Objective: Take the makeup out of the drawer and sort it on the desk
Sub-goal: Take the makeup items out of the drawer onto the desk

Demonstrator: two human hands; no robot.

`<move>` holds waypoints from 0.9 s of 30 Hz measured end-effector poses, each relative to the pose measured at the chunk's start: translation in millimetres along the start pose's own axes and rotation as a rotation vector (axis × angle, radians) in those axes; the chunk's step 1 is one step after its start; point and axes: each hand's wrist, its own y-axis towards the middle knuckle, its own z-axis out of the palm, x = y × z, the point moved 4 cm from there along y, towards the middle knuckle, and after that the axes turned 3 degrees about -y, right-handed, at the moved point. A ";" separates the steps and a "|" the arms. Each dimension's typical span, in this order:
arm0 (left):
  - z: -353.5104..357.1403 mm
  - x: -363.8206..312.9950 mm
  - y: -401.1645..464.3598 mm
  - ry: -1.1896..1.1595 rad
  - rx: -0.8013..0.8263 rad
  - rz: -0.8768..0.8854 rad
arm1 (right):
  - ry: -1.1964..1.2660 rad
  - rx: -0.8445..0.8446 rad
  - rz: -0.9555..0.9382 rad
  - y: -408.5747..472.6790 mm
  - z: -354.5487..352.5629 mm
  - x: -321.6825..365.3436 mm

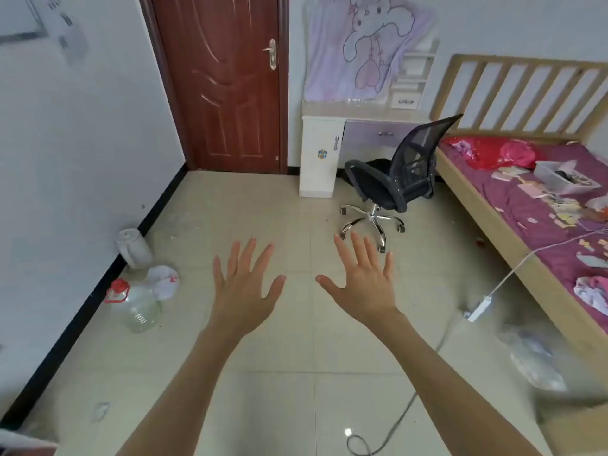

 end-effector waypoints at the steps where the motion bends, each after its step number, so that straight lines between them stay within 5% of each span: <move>1: 8.5 2.7 5.8 0.023 0.034 -0.014 | -0.019 0.015 -0.006 6.5 8.1 -1.2; 9: 89.2 27.3 101.4 0.007 0.136 -0.009 | -0.036 0.134 0.016 107.3 76.0 -29.9; 27: 174.4 55.8 442.1 0.010 0.246 0.072 | 0.005 0.126 0.127 435.5 91.3 -97.5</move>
